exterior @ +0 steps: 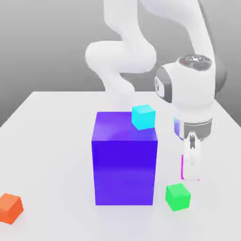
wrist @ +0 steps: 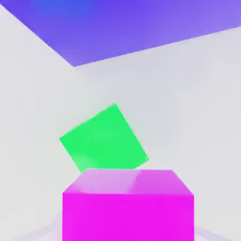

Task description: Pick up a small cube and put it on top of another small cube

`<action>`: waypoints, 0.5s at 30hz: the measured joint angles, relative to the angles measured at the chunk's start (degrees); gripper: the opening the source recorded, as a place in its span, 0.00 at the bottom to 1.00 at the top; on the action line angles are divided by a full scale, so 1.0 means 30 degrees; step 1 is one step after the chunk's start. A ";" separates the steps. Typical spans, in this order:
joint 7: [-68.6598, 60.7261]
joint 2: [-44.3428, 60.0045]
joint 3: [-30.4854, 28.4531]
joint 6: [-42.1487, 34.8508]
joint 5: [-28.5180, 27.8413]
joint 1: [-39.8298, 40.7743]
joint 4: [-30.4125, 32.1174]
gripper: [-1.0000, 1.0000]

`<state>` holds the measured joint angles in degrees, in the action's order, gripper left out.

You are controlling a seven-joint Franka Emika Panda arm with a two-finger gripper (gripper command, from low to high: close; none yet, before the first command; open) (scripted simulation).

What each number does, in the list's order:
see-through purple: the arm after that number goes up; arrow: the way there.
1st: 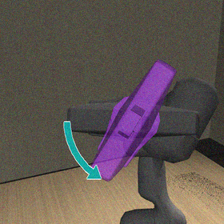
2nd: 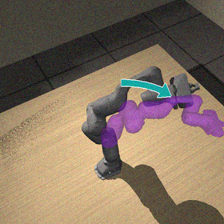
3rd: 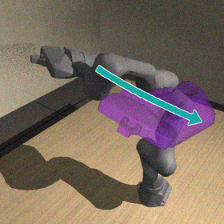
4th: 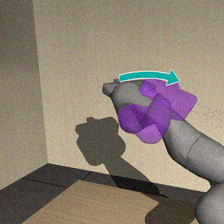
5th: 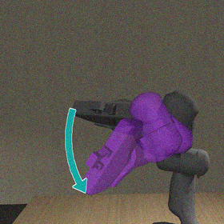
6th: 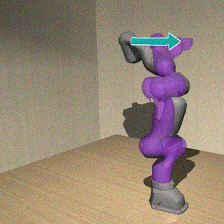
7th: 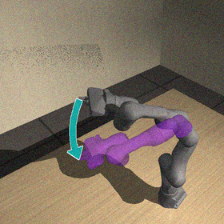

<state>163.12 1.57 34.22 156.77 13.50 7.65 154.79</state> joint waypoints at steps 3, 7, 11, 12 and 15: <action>0.0182 0.0477 -0.0109 0.0316 -0.0260 -0.0037 -0.0005 0.00; 0.0714 0.1129 -0.0359 0.0762 -0.1009 -0.0148 0.0001 0.00; 0.0939 0.1617 -0.2890 0.1171 -0.1342 -0.2624 -0.0007 0.00; 0.0947 0.1717 -0.3770 0.1268 -0.1358 -0.3503 -0.0011 0.00; 0.0953 0.2002 -0.6428 0.1554 -0.1371 -0.6161 -0.0025 0.00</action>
<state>165.98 7.57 14.94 161.43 9.39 -10.83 154.71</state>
